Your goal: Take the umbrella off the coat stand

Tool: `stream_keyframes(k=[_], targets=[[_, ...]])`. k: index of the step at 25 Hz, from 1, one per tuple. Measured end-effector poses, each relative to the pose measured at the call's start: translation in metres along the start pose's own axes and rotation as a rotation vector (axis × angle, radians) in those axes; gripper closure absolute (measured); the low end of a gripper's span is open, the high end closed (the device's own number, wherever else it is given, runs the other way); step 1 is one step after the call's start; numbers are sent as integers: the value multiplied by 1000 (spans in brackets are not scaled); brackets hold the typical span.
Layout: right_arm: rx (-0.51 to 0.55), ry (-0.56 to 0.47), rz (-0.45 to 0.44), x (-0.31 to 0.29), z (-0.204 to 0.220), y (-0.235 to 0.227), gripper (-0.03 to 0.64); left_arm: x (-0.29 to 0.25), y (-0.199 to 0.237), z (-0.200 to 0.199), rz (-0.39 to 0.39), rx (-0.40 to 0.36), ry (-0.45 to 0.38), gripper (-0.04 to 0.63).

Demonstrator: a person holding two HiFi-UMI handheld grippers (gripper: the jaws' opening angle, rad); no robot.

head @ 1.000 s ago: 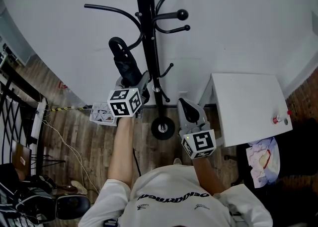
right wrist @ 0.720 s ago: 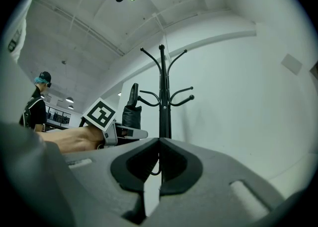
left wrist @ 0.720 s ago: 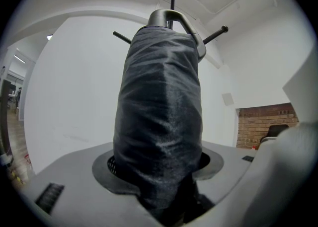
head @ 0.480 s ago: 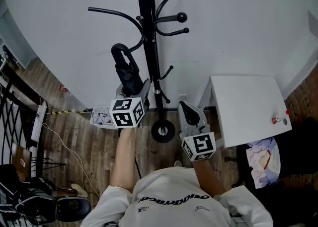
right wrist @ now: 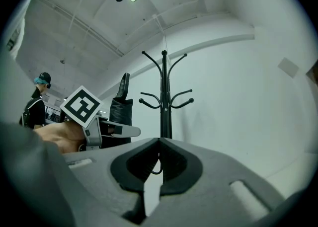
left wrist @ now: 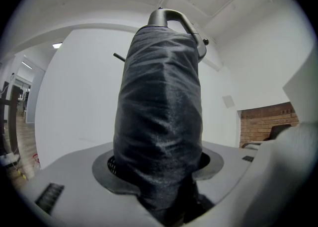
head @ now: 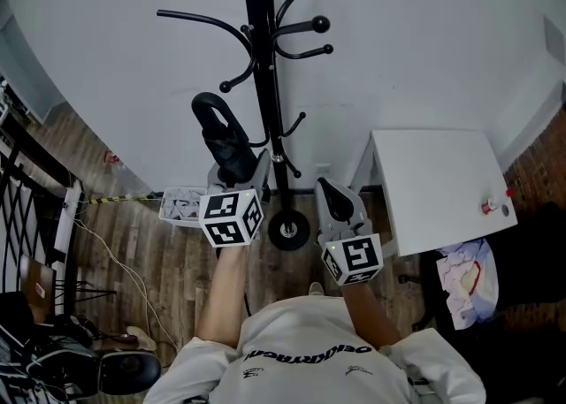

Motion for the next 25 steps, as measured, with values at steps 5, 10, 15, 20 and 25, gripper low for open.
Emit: stream_keyframes(k=[5, 10, 15, 20, 25], targets=[[0, -3, -4, 12, -3, 3, 617, 17, -16, 4, -21, -10, -17, 330], [1, -9, -3, 19, -4, 4, 617, 30, -30, 13, -42, -25, -30, 330], [-3, -10, 4, 25, -6, 4, 617, 40, -40, 24, -51, -13, -21, 330], [-12, -2, 3, 26, -3, 2, 617, 43, -46, 36, -72, -10, -10, 330], [-9, 9, 3, 26, -1, 0, 617, 46, -50, 43, -92, -10, -8, 330]])
Point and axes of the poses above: the fingertips, and each gripper's own axes: x backward along the fingers, y to its left, z out of its underside, the point moved 8 cm from there along x, backward along the fingers, and after that the axes turned 12 degrees about z, right-handed, at the moved point
